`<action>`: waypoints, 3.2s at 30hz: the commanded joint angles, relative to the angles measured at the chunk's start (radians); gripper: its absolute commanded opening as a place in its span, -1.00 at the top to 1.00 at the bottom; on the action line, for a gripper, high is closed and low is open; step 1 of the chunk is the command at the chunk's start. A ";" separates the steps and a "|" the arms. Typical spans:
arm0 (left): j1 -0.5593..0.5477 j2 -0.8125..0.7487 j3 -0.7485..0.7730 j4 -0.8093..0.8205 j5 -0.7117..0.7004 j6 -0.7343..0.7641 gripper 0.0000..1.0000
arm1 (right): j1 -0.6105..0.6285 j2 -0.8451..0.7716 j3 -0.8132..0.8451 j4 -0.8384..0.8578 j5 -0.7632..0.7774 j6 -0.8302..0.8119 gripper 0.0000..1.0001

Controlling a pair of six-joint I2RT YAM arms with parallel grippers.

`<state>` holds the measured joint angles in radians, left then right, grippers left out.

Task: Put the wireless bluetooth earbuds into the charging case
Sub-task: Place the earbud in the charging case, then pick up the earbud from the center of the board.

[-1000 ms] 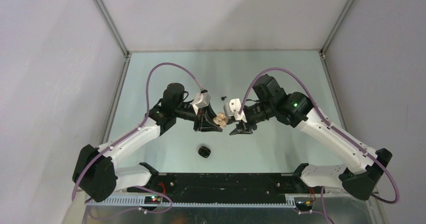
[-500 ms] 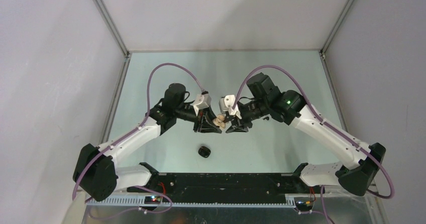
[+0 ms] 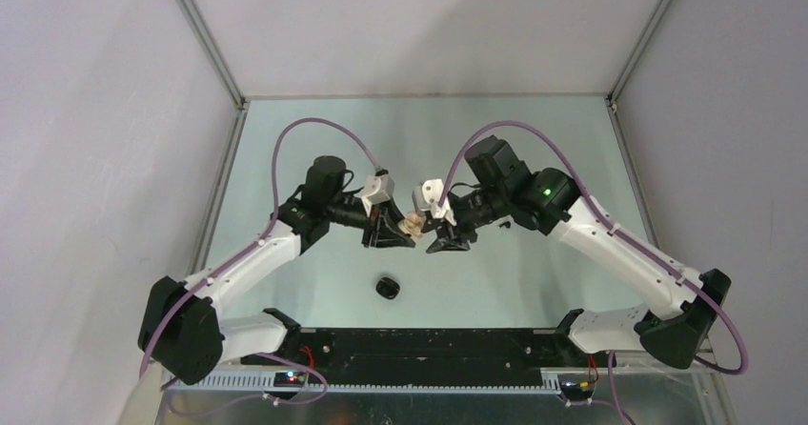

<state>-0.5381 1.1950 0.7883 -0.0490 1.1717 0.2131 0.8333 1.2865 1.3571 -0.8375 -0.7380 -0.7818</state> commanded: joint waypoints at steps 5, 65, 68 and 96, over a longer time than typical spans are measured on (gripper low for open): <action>0.191 -0.082 0.057 -0.048 -0.015 0.072 1.00 | -0.136 -0.063 0.137 0.060 0.045 0.128 -0.12; 0.570 -0.439 -0.009 -0.815 -0.185 0.646 1.00 | 0.034 1.269 0.977 0.060 0.263 -0.009 -0.26; 0.571 -0.439 -0.010 -0.814 -0.188 0.644 1.00 | 0.035 1.270 0.976 0.056 0.268 -0.015 -0.08; 0.575 -0.443 -0.014 -0.812 -0.169 0.648 1.00 | -0.099 0.996 0.787 0.181 0.095 0.481 0.65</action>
<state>0.0257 0.7650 0.7803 -0.8776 0.9722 0.8394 0.8028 2.4859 2.2398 -0.7658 -0.5964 -0.5316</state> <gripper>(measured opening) 0.328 0.260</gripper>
